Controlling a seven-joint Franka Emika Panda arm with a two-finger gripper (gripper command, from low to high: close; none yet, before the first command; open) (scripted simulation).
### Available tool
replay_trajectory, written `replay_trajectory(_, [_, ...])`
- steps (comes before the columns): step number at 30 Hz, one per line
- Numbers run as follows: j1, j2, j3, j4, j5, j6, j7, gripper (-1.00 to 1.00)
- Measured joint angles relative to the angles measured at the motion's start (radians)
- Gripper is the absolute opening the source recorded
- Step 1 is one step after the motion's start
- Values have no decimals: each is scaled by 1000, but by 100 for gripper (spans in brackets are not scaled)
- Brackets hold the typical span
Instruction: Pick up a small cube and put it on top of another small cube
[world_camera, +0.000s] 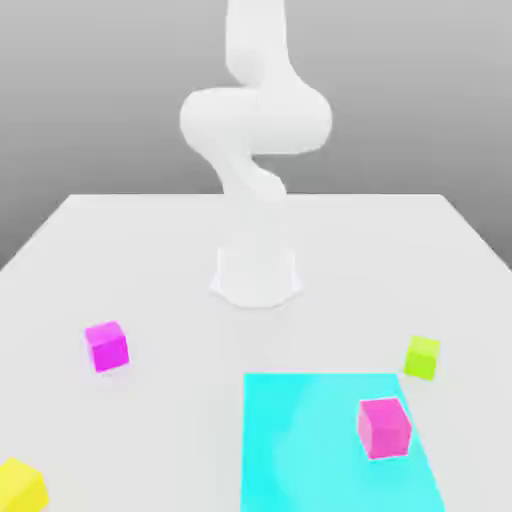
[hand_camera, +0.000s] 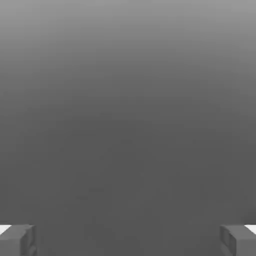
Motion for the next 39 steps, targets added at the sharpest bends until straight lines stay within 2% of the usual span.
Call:
replay_trajectory(3, [0,0,0,0,0,0,0,0])
replay_trajectory(13, [190,234,146,-303,-12,218,-126,0])
replay_trajectory(21, [407,583,263,-511,24,459,-280,0])
replay_trajectory(23, [486,745,282,-516,-39,553,-262,0])
replay_trajectory(27, [573,938,176,-494,-173,674,-181,0])
replay_trajectory(31, [675,1036,58,-476,-235,750,-137,0])
replay_trajectory(32, [697,1057,32,-473,-246,766,-130,-100])
replay_trajectory(39, [704,1061,26,-472,-247,770,-129,-100])
